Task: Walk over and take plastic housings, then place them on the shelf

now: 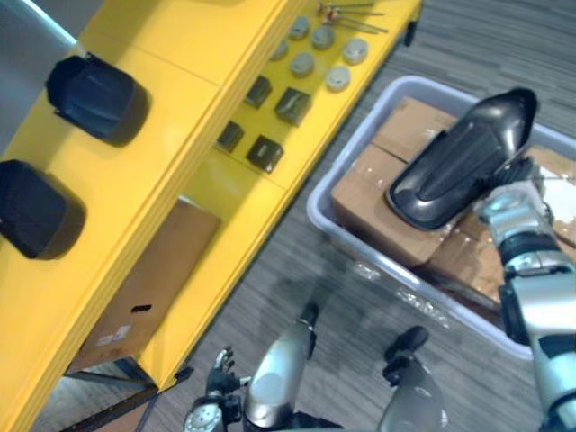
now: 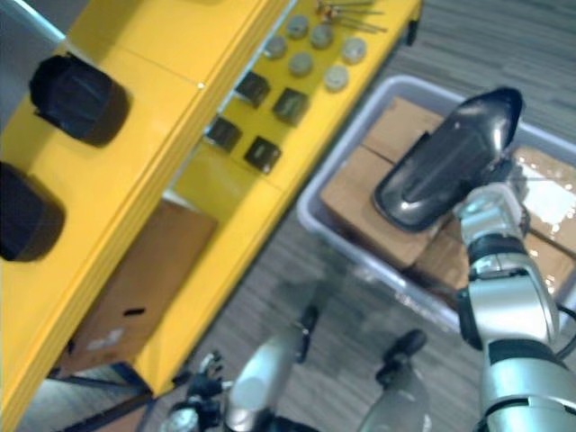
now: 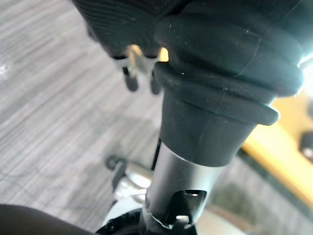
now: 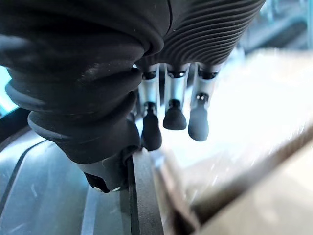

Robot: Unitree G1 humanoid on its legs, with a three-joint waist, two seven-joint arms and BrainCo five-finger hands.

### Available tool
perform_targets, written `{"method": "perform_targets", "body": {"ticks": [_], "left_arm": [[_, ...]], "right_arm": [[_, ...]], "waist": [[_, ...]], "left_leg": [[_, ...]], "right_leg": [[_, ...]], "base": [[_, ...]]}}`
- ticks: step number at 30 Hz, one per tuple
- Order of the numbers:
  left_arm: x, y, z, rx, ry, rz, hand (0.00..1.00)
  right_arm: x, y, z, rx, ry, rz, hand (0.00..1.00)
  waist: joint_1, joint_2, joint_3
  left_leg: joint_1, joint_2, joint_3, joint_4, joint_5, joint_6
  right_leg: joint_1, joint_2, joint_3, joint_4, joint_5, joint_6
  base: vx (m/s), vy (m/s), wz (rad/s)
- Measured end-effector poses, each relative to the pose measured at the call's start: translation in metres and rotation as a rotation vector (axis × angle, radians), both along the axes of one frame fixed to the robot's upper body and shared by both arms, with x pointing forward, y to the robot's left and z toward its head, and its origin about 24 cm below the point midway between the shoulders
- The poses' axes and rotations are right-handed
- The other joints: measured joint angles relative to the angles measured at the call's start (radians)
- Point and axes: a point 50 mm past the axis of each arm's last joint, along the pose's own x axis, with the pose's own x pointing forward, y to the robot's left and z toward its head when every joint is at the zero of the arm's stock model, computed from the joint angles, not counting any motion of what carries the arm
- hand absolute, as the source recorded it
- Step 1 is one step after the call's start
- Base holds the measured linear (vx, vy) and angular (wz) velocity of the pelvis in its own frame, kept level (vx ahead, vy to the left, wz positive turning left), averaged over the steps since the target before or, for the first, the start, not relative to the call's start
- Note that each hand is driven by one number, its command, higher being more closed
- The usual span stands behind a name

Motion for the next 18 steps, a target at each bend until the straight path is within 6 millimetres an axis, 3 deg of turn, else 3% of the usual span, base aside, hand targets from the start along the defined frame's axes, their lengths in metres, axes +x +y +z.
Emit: {"method": "perform_targets", "body": {"ticks": [4, 6, 7, 8, 9, 10, 11, 12, 14, 18], "left_arm": [[0.007, 0.012, 0.014, 0.121, -0.014, -0.117, 0.0], [0.01, 0.02, 0.021, 0.183, -0.032, -0.172, 0.0], [0.019, 0.028, 0.033, 0.2, -0.087, -0.161, 0.0], [0.049, 0.023, 0.07, 0.155, -0.294, -0.129, 0.0], [0.066, 0.016, 0.095, 0.121, -0.426, -0.122, 0.0], [0.097, -0.007, 0.143, 0.047, -0.683, -0.155, 0.0], [0.11, -0.02, 0.167, 0.008, -0.798, -0.178, 0.0], [0.127, -0.04, 0.205, -0.043, -0.969, -0.219, 0.0], [0.146, -0.062, 0.243, -0.054, -1.104, -0.303, 0.0], [0.175, -0.076, 0.259, -0.005, -1.102, -0.275, 0.0]], "right_arm": [[0.002, 0.015, 0.005, -0.074, -0.089, 0.074, 1.0], [0.005, 0.025, 0.005, -0.102, -0.113, 0.104, 1.0], [0.006, 0.033, 0.005, -0.12, -0.13, 0.123, 1.0], [0.006, 0.036, 0.005, -0.134, -0.144, 0.137, 1.0], [0.006, 0.038, 0.006, -0.146, -0.148, 0.144, 1.0], [0.008, 0.044, 0.009, -0.171, -0.159, 0.169, 1.0], [0.009, 0.049, 0.011, -0.185, -0.168, 0.187, 1.0], [0.011, 0.061, 0.013, -0.218, -0.186, 0.233, 1.0], [0.015, 0.084, 0.02, -0.262, -0.235, 0.313, 1.0], [0.015, 0.09, 0.029, -0.289, -0.27, 0.331, 1.0]], "waist": [[-0.023, -0.031, 0.02], [-0.028, -0.033, 0.021], [-0.038, -0.034, 0.021], [-0.047, -0.034, 0.021], [-0.05, -0.034, 0.021], [-0.058, -0.034, 0.021], [-0.066, -0.036, 0.022], [-0.088, -0.048, 0.019], [-0.126, -0.087, 0.017], [-0.154, -0.117, 0.016]], "left_leg": [[0.002, 0.021, 0.031, 0.018, -0.015, -0.002], [0.004, 0.033, 0.047, 0.032, -0.03, -0.006], [0.006, 0.041, 0.053, 0.036, -0.034, -0.007], [0.006, 0.041, 0.052, 0.034, -0.034, -0.007], [0.006, 0.042, 0.055, 0.034, -0.033, -0.008], [0.005, 0.046, 0.061, 0.035, -0.033, -0.007], [0.005, 0.047, 0.064, 0.035, -0.033, -0.007], [0.005, 0.049, 0.073, 0.033, -0.033, -0.007], [0.01, 0.063, 0.108, 0.029, -0.033, -0.007], [0.042, 0.075, 0.153, 0.014, -0.033, -0.007]], "right_leg": [[-0.001, 0.028, 0.031, -0.027, 0.02, -0.006], [-0.001, 0.047, 0.048, -0.038, 0.034, -0.007], [-0.001, 0.055, 0.057, -0.041, 0.036, -0.008], [-0.001, 0.056, 0.057, -0.042, 0.038, -0.009], [-0.001, 0.057, 0.058, -0.045, 0.041, -0.011], [0.002, 0.06, 0.06, -0.059, 0.053, -0.013], [0.007, 0.062, 0.061, -0.073, 0.062, -0.013], [0.014, 0.069, 0.068, -0.104, 0.079, -0.014], [0.015, 0.087, 0.099, -0.149, 0.114, -0.016], [0.013, 0.1, 0.142, -0.161, 0.125, -0.018]], "base": [[-0.04, 0.033, -0.27], [-0.02, 0.029, -0.34], [-0.01, 0.02, -0.13], [-0.01, 0.015, -0.09], [-0.03, 0.009, -0.05], [-0.05, 0.023, -0.11], [-0.07, 0.041, -0.18], [-0.06, 0.046, -0.22], [-0.03, 0.044, -0.41], [0.01, 0.04, -0.35]]}}
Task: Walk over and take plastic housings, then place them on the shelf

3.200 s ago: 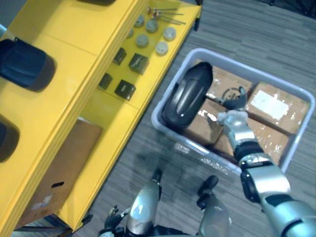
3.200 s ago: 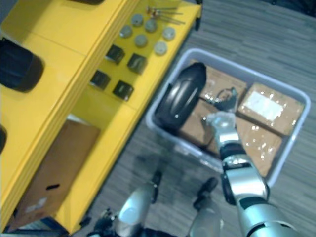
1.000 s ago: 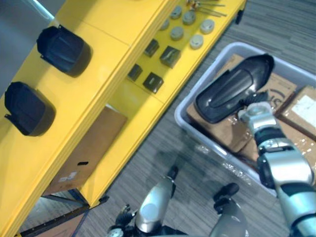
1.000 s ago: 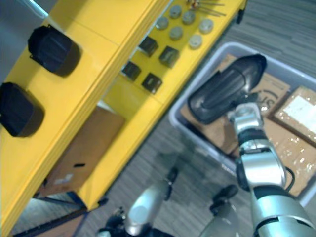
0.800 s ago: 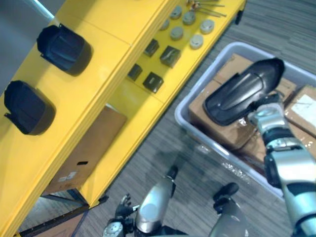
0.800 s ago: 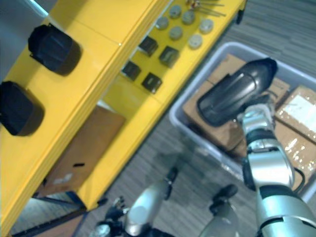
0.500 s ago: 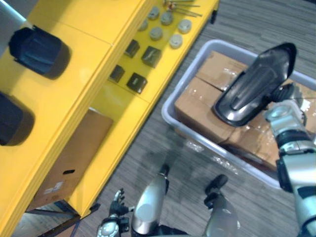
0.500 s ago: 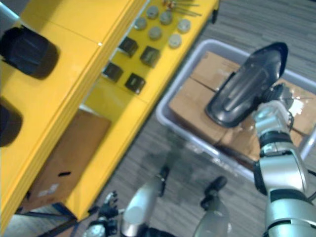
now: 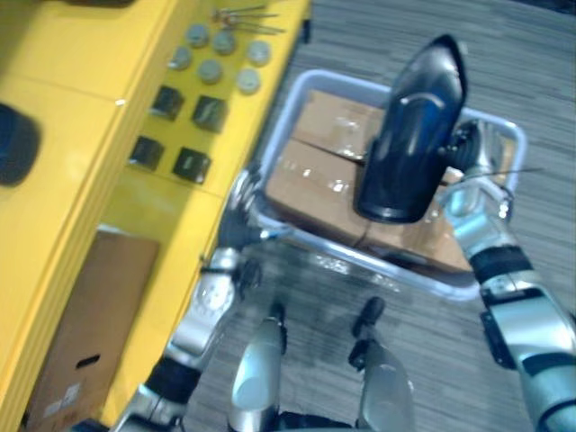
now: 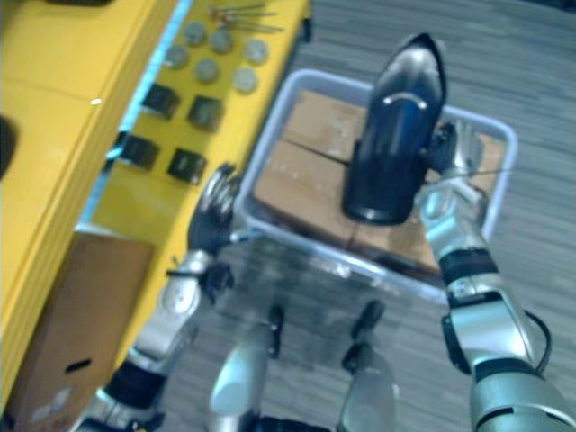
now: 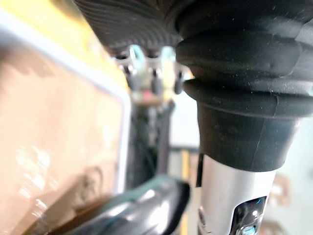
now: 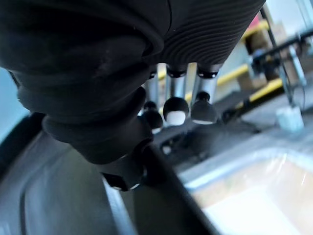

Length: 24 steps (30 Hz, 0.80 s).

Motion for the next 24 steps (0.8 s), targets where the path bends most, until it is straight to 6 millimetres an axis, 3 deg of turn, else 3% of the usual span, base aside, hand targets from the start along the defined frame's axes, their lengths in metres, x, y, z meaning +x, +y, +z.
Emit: {"method": "perform_targets", "body": {"ticks": [5, 9, 16, 24], "left_arm": [[0.032, -0.005, 0.045, -0.027, -0.091, 0.14, 0.0], [0.046, -0.01, 0.062, 0.002, -0.126, 0.239, 0.0], [0.065, -0.012, 0.048, 0.024, 0.059, 0.32, 0.0], [0.073, -0.011, 0.019, -0.128, 0.325, 0.355, 0.0]], "right_arm": [[0.006, 0.024, 0.028, -0.018, -0.089, 0.065, 1.0], [0.009, 0.047, 0.044, -0.023, -0.16, 0.142, 1.0], [0.01, 0.067, 0.064, -0.034, -0.235, 0.197, 1.0], [0.01, 0.094, 0.071, -0.04, -0.314, 0.245, 1.0]], "waist": [[-0.03, -0.024, -0.001], [-0.054, -0.047, -0.001], [-0.083, -0.049, -0.001], [-0.088, -0.049, -0.001]], "left_leg": [[0.002, 0.02, 0.043, -0.002, -0.001, -0.002], [0.0, 0.036, 0.07, 0.005, -0.013, -0.012], [-0.027, 0.048, 0.09, 0.021, -0.022, -0.015], [-0.024, 0.046, 0.107, 0.021, -0.022, -0.015]], "right_leg": [[-0.01, 0.028, 0.032, -0.037, 0.026, -0.017], [-0.021, 0.046, 0.058, -0.055, 0.04, -0.021], [-0.058, 0.059, 0.08, -0.054, 0.049, -0.025], [-0.066, 0.057, 0.101, -0.052, 0.052, -0.024]], "base": [[-0.03, 0.01, -0.25], [-0.07, 0.024, -0.28], [-0.05, 0.048, -0.11], [-0.03, 0.076, -0.04]]}}
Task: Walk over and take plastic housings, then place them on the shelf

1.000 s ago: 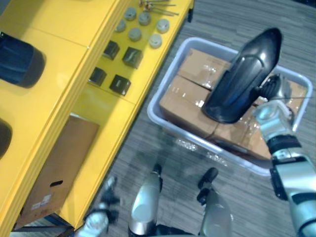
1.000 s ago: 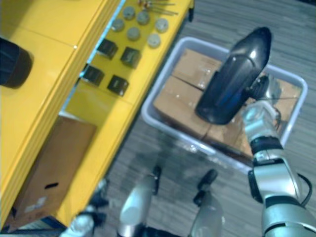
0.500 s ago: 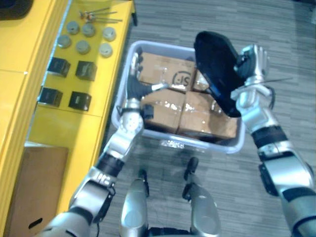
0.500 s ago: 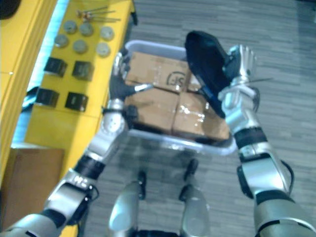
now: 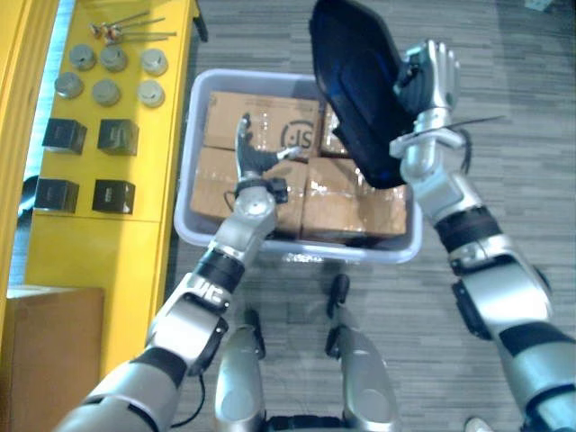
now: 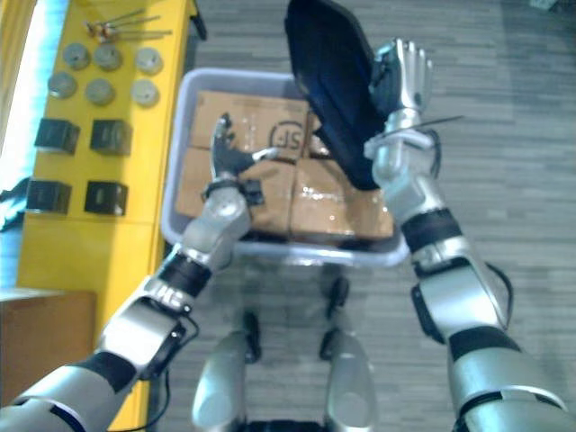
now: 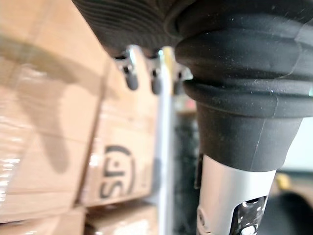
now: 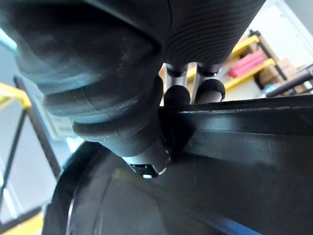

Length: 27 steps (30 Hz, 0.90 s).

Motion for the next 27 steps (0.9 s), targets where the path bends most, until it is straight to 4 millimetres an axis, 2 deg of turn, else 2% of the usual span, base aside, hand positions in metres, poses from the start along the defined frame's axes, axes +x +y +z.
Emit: {"method": "perform_targets", "body": {"ticks": [6, 10, 14, 20, 27], "left_arm": [[0.003, -0.001, -0.015, -0.205, 0.121, -0.04, 0.0], [0.005, -0.008, -0.016, -0.375, 0.144, -0.133, 0.0], [0.004, -0.021, -0.014, -0.587, 0.12, -0.332, 0.0], [0.0, -0.037, -0.007, -0.801, 0.017, -0.531, 0.0], [0.0, -0.04, -0.009, -0.887, -0.043, -0.579, 0.0]], "right_arm": [[-0.004, 0.012, 0.017, 0.005, -0.107, 0.026, 1.0], [-0.006, 0.027, 0.016, -0.013, -0.138, 0.069, 1.0], [-0.008, 0.04, 0.012, -0.043, -0.136, 0.113, 1.0], [-0.009, 0.052, 0.008, -0.079, -0.131, 0.156, 1.0], [-0.012, 0.067, 0.003, -0.11, -0.136, 0.225, 1.0]], "waist": [[-0.003, -0.003, 0.0], [-0.012, -0.034, -0.002], [-0.015, -0.042, -0.002], [-0.015, -0.042, -0.002], [-0.014, -0.042, -0.002]], "left_leg": [[-0.002, 0.0, 0.0, 0.001, -0.001, 0.002], [-0.002, 0.0, 0.0, 0.0, -0.001, 0.002], [-0.002, -0.001, 0.001, 0.0, -0.001, 0.002], [-0.002, -0.002, 0.001, -0.002, -0.001, 0.002], [-0.001, -0.002, 0.001, -0.002, -0.001, 0.002]], "right_leg": [[0.0, 0.0, 0.002, 0.0, 0.0, 0.0], [0.0, 0.0, 0.002, 0.0, 0.001, 0.0], [-0.001, -0.001, 0.003, 0.0, 0.002, 0.002], [-0.001, -0.002, 0.003, 0.0, 0.002, 0.002], [-0.001, -0.002, 0.004, 0.0, 0.003, 0.002]], "base": [[-0.05, 0.059, 0.0], [-0.05, 0.065, 0.0], [-0.04, 0.076, 0.0], [-0.04, 0.068, 0.0], [-0.02, 0.03, 0.0]]}}
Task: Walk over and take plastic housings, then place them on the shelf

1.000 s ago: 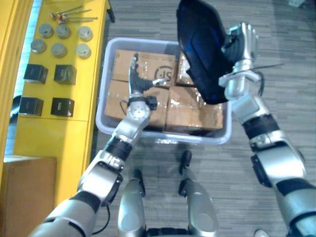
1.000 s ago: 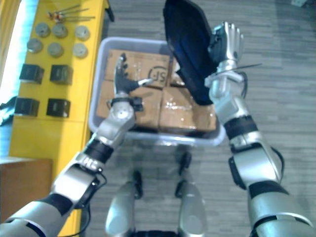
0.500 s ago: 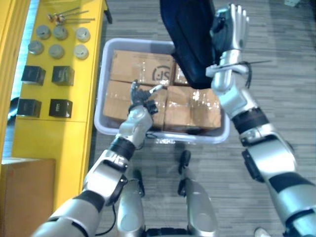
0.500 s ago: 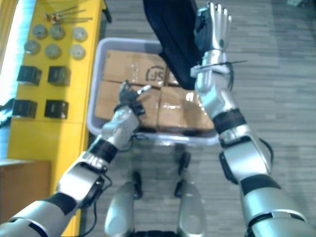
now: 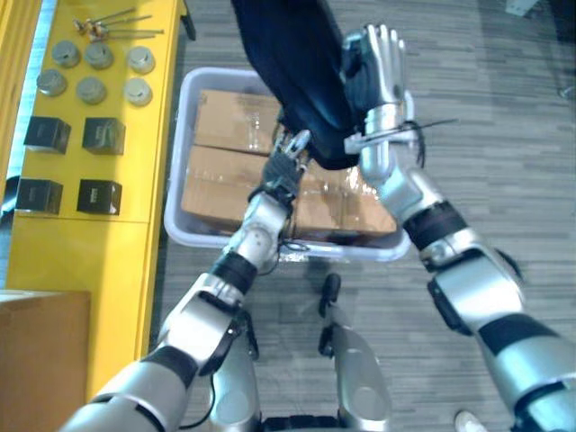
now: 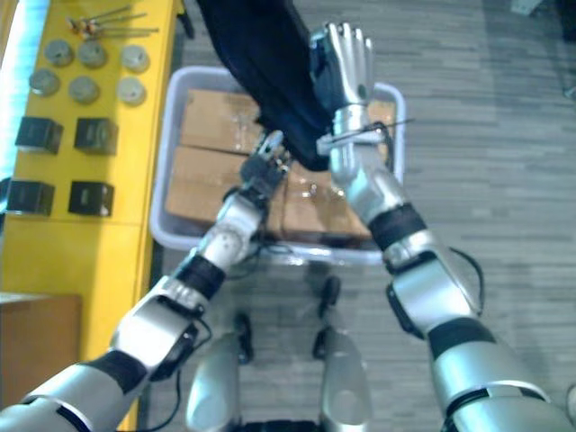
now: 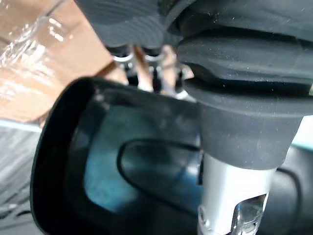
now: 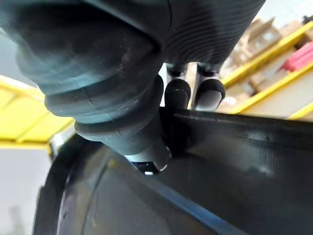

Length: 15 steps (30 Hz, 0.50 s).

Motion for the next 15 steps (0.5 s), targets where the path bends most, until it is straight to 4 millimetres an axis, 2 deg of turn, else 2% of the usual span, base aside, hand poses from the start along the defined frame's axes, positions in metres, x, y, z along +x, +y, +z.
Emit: {"method": "perform_targets", "body": {"ticks": [6, 13, 14, 15], "left_arm": [[0.0, 0.002, 0.002, 0.001, -0.013, 0.036, 0.0], [-0.002, -0.002, -0.001, 0.021, 0.009, 0.071, 0.0], [-0.002, -0.001, -0.002, 0.02, 0.004, 0.09, 1.0], [-0.002, 0.0, -0.002, 0.017, 0.005, 0.101, 1.0]], "right_arm": [[-0.006, 0.018, -0.003, -0.006, -0.011, 0.087, 1.0], [-0.022, 0.038, -0.008, 0.019, -0.022, 0.22, 1.0], [-0.025, 0.039, -0.009, 0.035, -0.022, 0.239, 1.0], [-0.026, 0.04, -0.01, 0.043, -0.02, 0.246, 1.0]], "waist": [[-0.001, 0.0, 0.0], [-0.003, 0.0, 0.0], [-0.003, 0.0, 0.0], [-0.002, 0.0, 0.0]], "left_leg": [[0.009, 0.0, 0.005, -0.001, 0.0, 0.0], [0.037, 0.0, 0.005, -0.006, 0.0, 0.0], [0.038, -0.001, 0.006, -0.008, 0.0, 0.0], [0.038, -0.001, 0.006, -0.008, 0.0, 0.0]], "right_leg": [[0.002, 0.001, 0.004, 0.0, 0.0, 0.0], [0.033, 0.0, 0.005, -0.006, 0.001, 0.0], [0.033, 0.0, 0.005, -0.007, 0.001, 0.001], [0.033, 0.0, 0.005, -0.007, 0.0, 0.001]], "base": [[0.0, 0.0, -0.02], [-0.02, 0.034, 0.0], [-0.06, 0.072, 0.0], [-0.06, 0.062, -0.01]]}}
